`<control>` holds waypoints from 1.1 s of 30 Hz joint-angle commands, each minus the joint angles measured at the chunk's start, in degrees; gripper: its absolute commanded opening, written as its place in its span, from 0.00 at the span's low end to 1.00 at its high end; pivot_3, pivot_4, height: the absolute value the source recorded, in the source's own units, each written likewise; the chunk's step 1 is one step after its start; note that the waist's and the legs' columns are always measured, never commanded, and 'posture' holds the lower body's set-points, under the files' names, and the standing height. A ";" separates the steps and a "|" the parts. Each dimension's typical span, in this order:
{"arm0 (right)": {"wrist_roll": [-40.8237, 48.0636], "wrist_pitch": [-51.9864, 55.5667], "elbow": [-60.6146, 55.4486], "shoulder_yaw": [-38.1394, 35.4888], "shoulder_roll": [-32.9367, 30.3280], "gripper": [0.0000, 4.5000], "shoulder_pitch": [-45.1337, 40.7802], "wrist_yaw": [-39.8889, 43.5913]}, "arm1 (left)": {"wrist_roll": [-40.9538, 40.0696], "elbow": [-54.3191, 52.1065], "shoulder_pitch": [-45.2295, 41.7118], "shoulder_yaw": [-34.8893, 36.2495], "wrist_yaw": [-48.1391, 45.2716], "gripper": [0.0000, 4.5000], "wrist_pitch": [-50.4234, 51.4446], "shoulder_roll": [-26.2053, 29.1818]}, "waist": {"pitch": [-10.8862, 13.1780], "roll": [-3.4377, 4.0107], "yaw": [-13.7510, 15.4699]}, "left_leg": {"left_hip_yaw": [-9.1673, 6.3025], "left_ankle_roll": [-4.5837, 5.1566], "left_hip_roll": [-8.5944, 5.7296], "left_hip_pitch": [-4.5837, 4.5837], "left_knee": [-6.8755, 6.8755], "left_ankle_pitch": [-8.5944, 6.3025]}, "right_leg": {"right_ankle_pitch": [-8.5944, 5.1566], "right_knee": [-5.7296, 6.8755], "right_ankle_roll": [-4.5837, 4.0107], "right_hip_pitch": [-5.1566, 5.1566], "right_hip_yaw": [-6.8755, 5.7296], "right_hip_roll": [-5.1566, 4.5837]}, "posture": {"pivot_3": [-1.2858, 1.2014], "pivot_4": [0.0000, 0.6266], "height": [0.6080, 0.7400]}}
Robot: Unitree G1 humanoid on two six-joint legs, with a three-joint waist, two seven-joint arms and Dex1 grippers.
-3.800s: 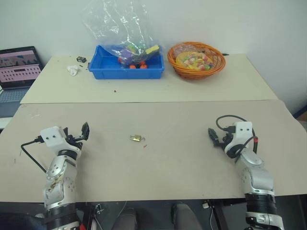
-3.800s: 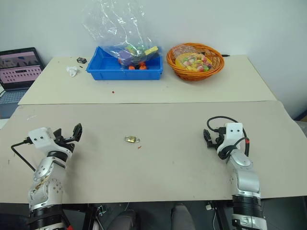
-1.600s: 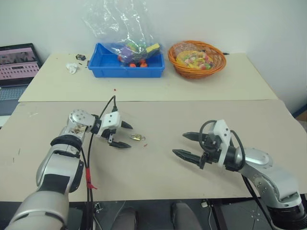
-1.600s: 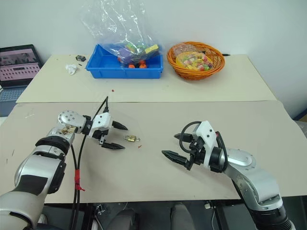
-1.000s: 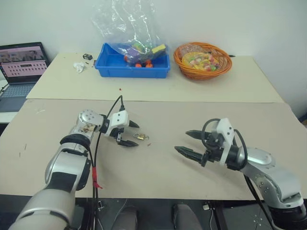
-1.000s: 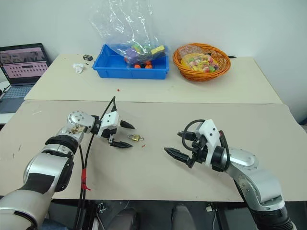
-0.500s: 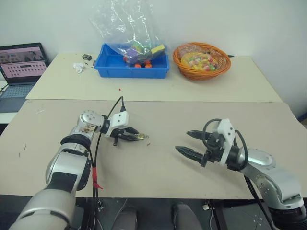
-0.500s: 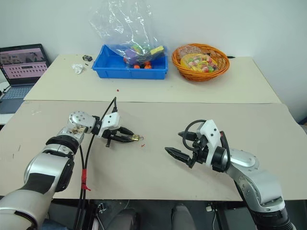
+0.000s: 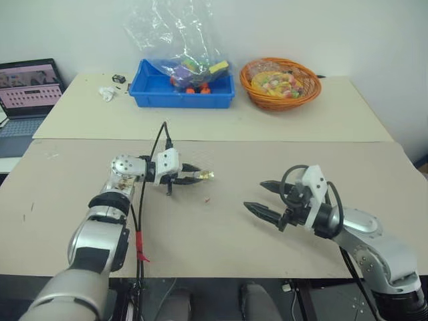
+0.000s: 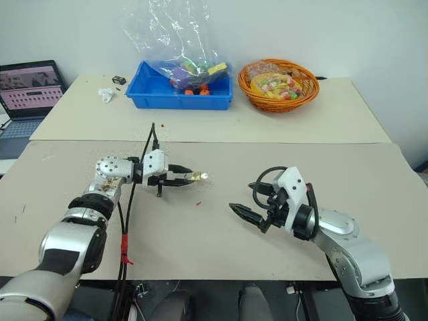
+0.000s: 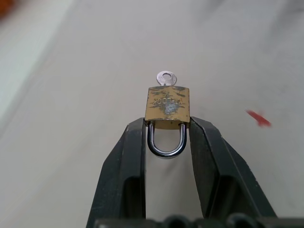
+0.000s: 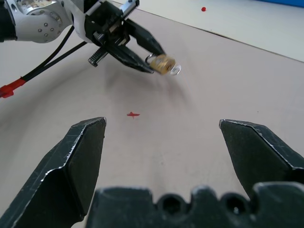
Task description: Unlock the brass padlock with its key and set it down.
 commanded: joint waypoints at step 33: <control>7.46 12.57 9.25 4.53 10.57 1.00 -19.23 -1.81 | 4.85 -39.17 16.97 -6.17 23.61 0.18 -12.81 13.11 | -0.01 0.04 -1.52 | -0.07 -0.03 -0.02 0.09 -0.17 0.02 | 0.02 -0.01 0.01 -0.05 0.03 0.01 | 0.52 0.24 1.00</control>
